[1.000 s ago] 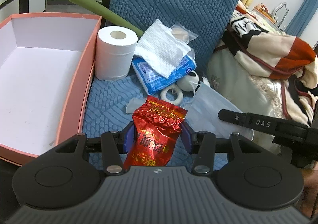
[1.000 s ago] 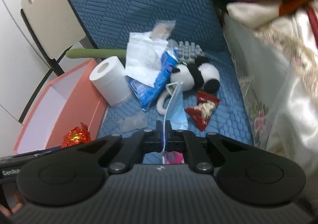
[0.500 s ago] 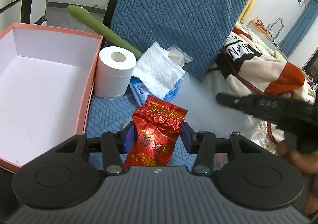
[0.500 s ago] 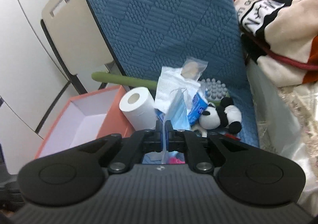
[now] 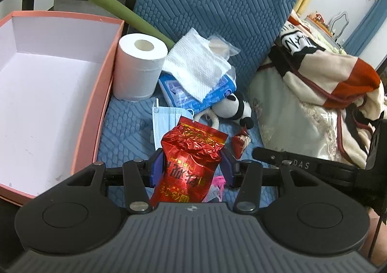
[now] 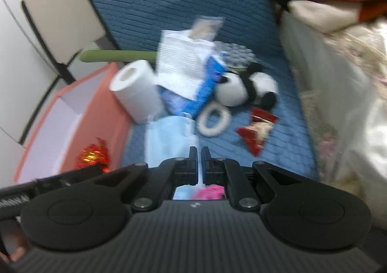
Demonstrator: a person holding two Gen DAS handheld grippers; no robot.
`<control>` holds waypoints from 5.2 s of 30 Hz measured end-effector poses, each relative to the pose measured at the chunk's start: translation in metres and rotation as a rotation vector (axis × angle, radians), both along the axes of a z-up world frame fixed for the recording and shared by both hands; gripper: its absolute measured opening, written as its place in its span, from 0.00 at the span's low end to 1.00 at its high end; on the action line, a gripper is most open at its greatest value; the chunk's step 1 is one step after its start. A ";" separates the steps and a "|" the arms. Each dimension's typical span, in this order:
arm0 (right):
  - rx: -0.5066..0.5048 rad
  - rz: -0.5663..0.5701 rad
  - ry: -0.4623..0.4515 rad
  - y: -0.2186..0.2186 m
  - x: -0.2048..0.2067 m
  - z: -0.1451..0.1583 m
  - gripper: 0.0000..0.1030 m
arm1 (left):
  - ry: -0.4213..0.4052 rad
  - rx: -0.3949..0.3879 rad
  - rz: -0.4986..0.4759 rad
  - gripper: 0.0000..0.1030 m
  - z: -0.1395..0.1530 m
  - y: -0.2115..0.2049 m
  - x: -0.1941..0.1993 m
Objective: Organize soft objects
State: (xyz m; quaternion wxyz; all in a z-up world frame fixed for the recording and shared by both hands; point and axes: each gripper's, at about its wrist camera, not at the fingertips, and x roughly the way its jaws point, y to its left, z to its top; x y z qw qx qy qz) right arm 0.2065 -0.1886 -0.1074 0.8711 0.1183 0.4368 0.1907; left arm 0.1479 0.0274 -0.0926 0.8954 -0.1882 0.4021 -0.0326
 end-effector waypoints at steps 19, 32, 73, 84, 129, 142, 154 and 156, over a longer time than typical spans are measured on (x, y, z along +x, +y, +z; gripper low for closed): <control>-0.118 -0.079 0.187 -0.001 0.008 -0.070 0.34 | 0.000 0.033 0.014 0.53 0.001 0.000 -0.012; -0.154 -0.095 0.001 -0.007 -0.002 -0.019 0.34 | -0.015 0.015 0.018 0.53 0.007 0.003 -0.013; -0.090 -0.054 -0.191 0.006 -0.021 0.082 0.34 | 0.024 -0.092 -0.088 0.53 -0.074 -0.036 0.012; -0.053 -0.114 -0.129 -0.011 -0.011 0.061 0.34 | -0.039 0.007 -0.052 0.53 -0.058 -0.031 0.010; -0.002 -0.186 -0.075 -0.046 -0.008 0.029 0.34 | -0.133 0.252 -0.229 0.01 -0.096 -0.120 0.031; -0.079 -0.203 -0.147 -0.063 -0.008 0.062 0.34 | -0.197 0.178 -0.192 0.01 -0.043 -0.112 0.029; -0.154 -0.168 -0.120 -0.057 -0.018 0.078 0.34 | -0.206 0.076 -0.132 0.01 0.026 -0.077 0.022; -0.166 -0.156 -0.120 -0.051 -0.021 0.082 0.34 | -0.211 0.083 -0.129 0.01 0.036 -0.072 0.020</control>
